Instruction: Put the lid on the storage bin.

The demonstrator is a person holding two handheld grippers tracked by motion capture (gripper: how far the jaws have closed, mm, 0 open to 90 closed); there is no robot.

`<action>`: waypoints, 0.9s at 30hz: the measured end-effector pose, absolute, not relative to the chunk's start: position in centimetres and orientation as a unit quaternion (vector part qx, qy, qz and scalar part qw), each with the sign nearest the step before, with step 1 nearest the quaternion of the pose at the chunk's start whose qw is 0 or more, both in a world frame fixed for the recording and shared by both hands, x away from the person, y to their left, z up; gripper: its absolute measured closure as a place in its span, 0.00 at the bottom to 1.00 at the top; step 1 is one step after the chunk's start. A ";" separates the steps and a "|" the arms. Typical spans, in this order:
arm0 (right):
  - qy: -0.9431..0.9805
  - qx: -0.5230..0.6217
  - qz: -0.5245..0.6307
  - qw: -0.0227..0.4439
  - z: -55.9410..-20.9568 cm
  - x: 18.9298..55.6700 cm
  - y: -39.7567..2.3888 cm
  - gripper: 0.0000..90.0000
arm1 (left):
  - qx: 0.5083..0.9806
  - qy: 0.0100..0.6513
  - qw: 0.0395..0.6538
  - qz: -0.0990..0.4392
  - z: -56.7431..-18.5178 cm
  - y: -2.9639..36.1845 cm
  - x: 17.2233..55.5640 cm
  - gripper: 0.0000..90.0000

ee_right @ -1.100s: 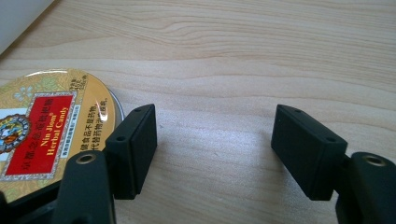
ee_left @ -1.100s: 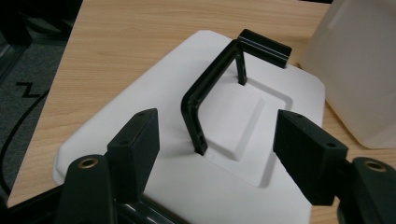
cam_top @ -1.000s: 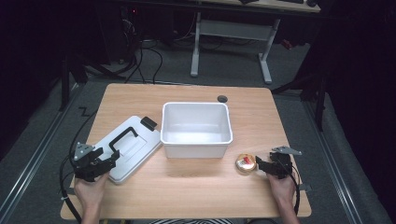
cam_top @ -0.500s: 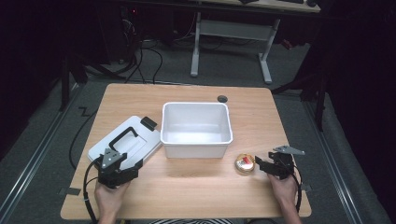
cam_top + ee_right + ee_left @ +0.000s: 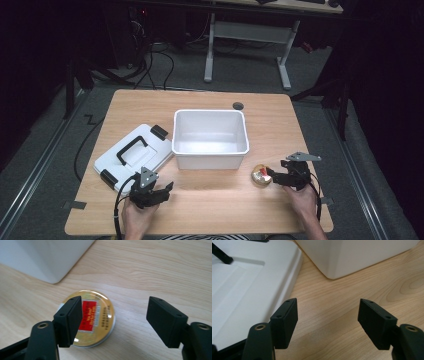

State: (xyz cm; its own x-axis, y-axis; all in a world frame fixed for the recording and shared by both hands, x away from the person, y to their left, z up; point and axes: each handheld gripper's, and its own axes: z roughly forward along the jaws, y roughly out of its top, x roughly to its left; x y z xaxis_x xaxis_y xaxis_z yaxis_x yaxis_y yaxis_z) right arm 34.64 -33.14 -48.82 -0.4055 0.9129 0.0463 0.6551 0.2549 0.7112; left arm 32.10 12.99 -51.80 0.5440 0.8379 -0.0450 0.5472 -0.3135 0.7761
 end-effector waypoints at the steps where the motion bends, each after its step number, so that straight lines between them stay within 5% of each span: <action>1: 0.774 0.504 0.333 0.189 -48.7 34.7 -32.9 0.30 | 0.788 0.441 0.388 0.186 -52.0 12.9 32.1 0.37; 27: 0.841 0.458 0.241 0.155 -49.9 36.7 -29.1 0.17 | 0.796 0.446 0.360 0.193 -53.5 11.5 32.7 0.35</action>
State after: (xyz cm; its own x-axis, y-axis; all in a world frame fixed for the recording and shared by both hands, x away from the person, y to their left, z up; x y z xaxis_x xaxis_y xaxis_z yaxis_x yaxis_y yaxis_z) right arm 36.71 -29.12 -49.91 -0.5318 0.8460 -0.0391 0.6970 0.4635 0.5471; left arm 32.74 11.55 -53.55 0.5281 0.8491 -0.0142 0.5712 -0.3428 0.7458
